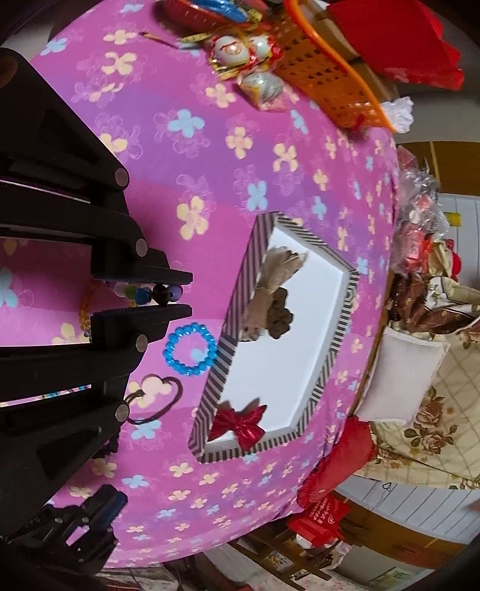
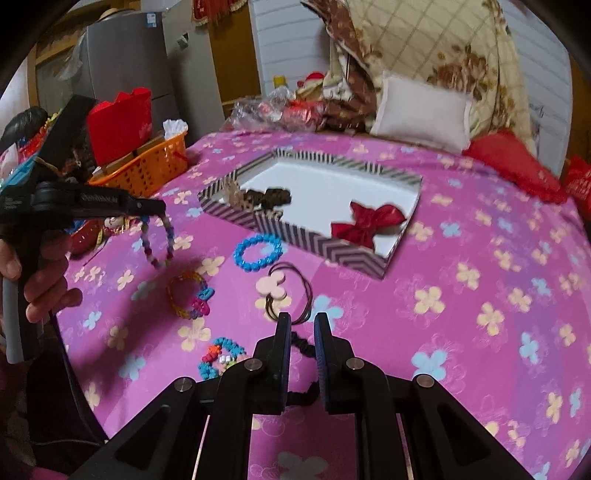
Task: Organize jewelry
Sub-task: 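Carry the bracelet and scrunchie into the striped tray and open both tools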
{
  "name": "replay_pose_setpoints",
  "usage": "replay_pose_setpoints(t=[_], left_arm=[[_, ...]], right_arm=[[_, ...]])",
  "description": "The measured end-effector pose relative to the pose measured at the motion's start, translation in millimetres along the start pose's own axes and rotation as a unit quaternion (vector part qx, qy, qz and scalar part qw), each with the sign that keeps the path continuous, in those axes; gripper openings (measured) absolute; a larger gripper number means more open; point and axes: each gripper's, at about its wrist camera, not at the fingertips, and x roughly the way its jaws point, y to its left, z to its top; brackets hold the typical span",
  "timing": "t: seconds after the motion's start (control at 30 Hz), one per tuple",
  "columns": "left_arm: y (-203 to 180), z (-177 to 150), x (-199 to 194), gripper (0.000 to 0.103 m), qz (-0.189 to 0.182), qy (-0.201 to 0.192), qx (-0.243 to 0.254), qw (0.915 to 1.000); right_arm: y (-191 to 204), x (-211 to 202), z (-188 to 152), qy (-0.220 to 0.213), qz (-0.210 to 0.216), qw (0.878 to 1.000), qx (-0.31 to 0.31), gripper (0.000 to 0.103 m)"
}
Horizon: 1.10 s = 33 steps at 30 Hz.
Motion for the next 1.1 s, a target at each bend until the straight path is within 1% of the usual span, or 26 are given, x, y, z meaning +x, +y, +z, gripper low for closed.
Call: replay_pose_setpoints(t=[0.03, 0.07, 0.1, 0.13, 0.17, 0.27, 0.33, 0.4, 0.47, 0.57, 0.7, 0.83, 1.1], left_arm=[[0.2, 0.7, -1.7, 0.009, 0.000, -0.001, -0.001, 1.0000], [0.1, 1.1, -3.3, 0.009, 0.000, -0.003, -0.001, 1.0000], [-0.3, 0.7, -4.2, 0.009, 0.001, -0.004, -0.001, 1.0000], [0.0, 0.3, -4.7, 0.009, 0.001, -0.004, -0.001, 1.0000], [-0.1, -0.4, -5.2, 0.009, 0.001, -0.004, -0.002, 1.0000], [-0.4, -1.7, -5.3, 0.009, 0.000, -0.002, 0.000, 1.0000], [-1.7, -2.0, -4.3, 0.009, 0.001, 0.000, 0.001, 1.0000], [-3.4, -1.6, -3.3, 0.009, 0.001, 0.002, 0.000, 1.0000], [-4.4, -1.1, -3.5, 0.009, 0.001, 0.001, 0.000, 1.0000], [-6.5, 1.3, -4.2, 0.009, 0.000, 0.000, 0.000, 1.0000], [-10.0, 8.6, -5.3, 0.009, 0.000, -0.003, 0.000, 1.0000], [-17.2, 16.0, -5.8, 0.009, 0.001, -0.006, 0.006, 1.0000], [-36.7, 26.9, -3.3, 0.009, 0.015, -0.015, 0.031, 0.9993]], right_arm=[[-2.6, 6.1, -2.7, 0.013, -0.002, 1.000, 0.004, 0.013], [-4.5, 11.6, -5.8, 0.023, -0.005, 1.000, 0.007, 0.020], [-6.6, 17.6, -10.6, 0.032, -0.011, 0.999, 0.009, 0.036], [-7.8, 21.8, -13.9, 0.035, -0.014, 0.999, 0.009, 0.043], [-9.1, 26.5, -17.4, 0.038, -0.015, 0.999, 0.009, 0.048], [-11.5, 38.1, -22.8, 0.052, -0.008, 0.999, 0.009, 0.048], [-10.4, 46.7, -25.6, 0.058, -0.020, 0.998, 0.000, 0.046], [-10.1, 48.8, -26.4, 0.052, -0.030, 0.998, -0.008, 0.023], [-13.9, 47.5, -25.0, 0.053, -0.019, 0.998, 0.003, 0.010], [-16.9, 39.1, -19.8, 0.037, -0.016, 0.999, 0.011, 0.008], [-21.7, 25.5, -4.3, 0.017, -0.004, 1.000, 0.023, 0.008], [-22.1, 17.8, 12.7, 0.003, 0.003, 1.000, 0.024, 0.008], [-16.9, 10.3, 44.4, -0.020, 0.001, 1.000, 0.012, 0.008]])
